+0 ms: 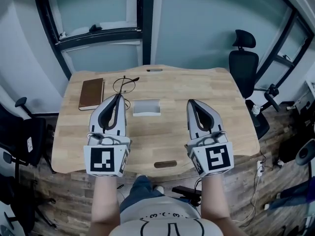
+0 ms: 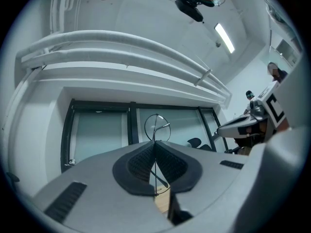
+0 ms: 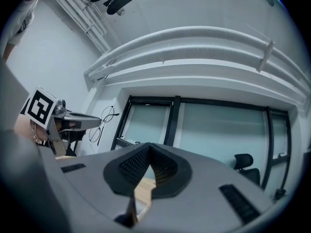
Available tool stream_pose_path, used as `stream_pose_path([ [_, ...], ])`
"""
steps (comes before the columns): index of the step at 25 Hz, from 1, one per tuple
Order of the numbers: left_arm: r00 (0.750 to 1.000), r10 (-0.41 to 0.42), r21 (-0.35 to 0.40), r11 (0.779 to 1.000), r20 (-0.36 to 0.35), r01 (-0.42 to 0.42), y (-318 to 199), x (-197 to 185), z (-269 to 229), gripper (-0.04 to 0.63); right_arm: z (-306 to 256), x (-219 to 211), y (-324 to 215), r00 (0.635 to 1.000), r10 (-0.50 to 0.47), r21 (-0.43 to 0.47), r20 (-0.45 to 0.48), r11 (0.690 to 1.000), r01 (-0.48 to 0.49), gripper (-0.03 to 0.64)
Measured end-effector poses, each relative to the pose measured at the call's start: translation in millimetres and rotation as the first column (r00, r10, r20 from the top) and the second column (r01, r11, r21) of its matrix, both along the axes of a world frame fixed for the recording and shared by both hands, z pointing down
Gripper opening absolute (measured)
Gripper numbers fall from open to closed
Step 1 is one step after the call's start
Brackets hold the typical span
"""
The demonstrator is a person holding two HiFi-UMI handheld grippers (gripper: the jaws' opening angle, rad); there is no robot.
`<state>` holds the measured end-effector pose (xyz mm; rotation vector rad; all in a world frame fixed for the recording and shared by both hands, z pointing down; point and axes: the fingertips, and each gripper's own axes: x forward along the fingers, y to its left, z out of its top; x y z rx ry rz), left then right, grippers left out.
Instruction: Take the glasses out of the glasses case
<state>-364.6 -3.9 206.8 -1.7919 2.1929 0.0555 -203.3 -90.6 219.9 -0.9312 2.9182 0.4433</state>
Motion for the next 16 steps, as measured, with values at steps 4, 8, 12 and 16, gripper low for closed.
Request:
stream_pose_path([
  [4, 1.000, -0.001, 0.012, 1.000, 0.001, 0.001, 0.3, -2.9, -3.7, 0.021, -2.8, -2.6, -0.6, 1.000, 0.004, 0.007, 0.005, 1.000, -0.004, 0.009],
  [8, 1.000, 0.003, 0.018, 1.000, 0.005, -0.004, -0.6, -5.2, -5.8, 0.021, -4.3, -4.3, -1.8, 1.000, 0.010, 0.007, 0.014, 1.000, -0.010, 0.009],
  [12, 1.000, 0.011, 0.017, 1.000, 0.012, -0.011, -2.4, -4.4, -6.0, 0.021, -4.0, -4.4, -2.6, 1.000, 0.014, 0.004, 0.022, 1.000, -0.015, 0.009],
  [16, 1.000, 0.013, 0.014, 1.000, 0.011, -0.013, -4.1, -5.9, -4.0, 0.021, -1.7, -5.6, -3.8, 1.000, 0.017, -0.001, 0.020, 1.000, -0.017, 0.009],
])
